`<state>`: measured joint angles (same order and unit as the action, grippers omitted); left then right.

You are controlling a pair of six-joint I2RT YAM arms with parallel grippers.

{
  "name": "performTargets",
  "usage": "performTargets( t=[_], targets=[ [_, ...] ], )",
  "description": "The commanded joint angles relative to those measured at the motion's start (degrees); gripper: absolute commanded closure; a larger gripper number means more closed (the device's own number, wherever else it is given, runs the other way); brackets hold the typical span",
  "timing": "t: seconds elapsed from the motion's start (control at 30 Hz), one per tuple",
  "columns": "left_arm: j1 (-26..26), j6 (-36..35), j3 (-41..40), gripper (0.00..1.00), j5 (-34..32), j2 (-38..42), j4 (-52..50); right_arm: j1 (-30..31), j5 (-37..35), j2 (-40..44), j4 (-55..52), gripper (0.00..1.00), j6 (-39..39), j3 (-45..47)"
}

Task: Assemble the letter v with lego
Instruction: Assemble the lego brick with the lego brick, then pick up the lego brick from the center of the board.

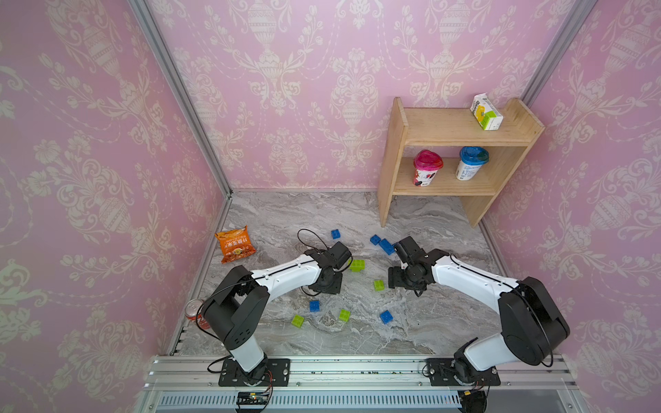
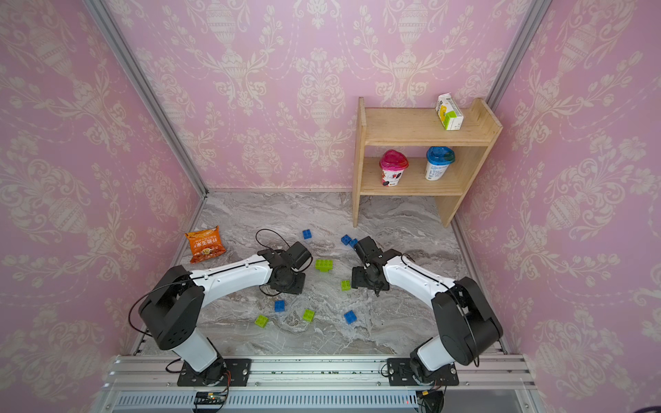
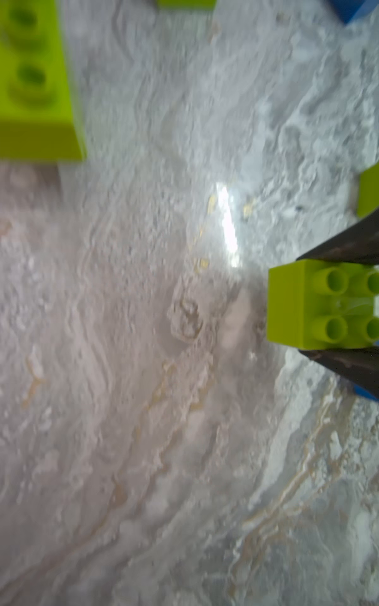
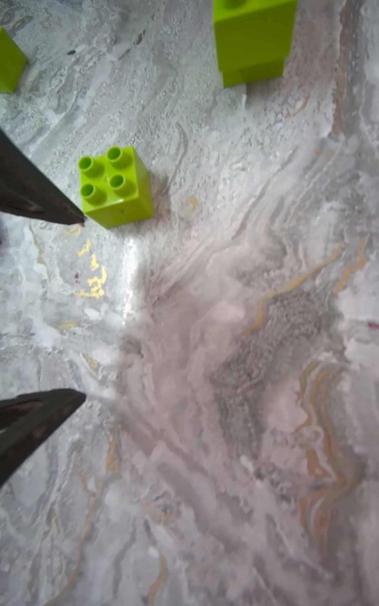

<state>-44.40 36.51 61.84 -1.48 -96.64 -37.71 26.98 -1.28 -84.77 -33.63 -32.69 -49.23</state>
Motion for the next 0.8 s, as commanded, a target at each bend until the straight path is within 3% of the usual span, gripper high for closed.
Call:
performTargets(
  t=[0.0, 0.13, 0.3, 0.4, 0.6, 0.77],
  targets=[
    [-4.24, 10.59, 2.63, 0.72, 3.87, -3.52, 2.26, -1.45, 1.50, 3.12, -2.22, 0.20, -1.15, 2.91],
    [-7.63, 13.48, 4.41, 0.71, 6.01, -7.52, 6.67, -1.57, 0.15, 6.77, -3.85, 0.21, -1.15, 5.04],
    [-8.44, 12.78, 6.36, 0.41, 7.49, -9.01, 8.41, -0.80, -0.69, 13.75, -6.09, 0.20, -4.15, 7.67],
    [-7.30, 11.04, 5.98, 0.25, 5.82, -5.46, 7.30, 4.15, -5.18, 14.70, -9.65, 0.20, -6.36, 5.55],
    [3.74, 0.82, 1.01, 0.16, 1.16, 7.67, 3.49, 19.41, -9.72, 8.79, -9.38, 0.26, -16.98, -2.35],
    [12.00, -6.68, -0.55, 0.19, 2.46, 11.78, 6.57, 26.76, -10.43, -1.57, -6.10, 0.32, -24.11, -9.83]
  ],
)
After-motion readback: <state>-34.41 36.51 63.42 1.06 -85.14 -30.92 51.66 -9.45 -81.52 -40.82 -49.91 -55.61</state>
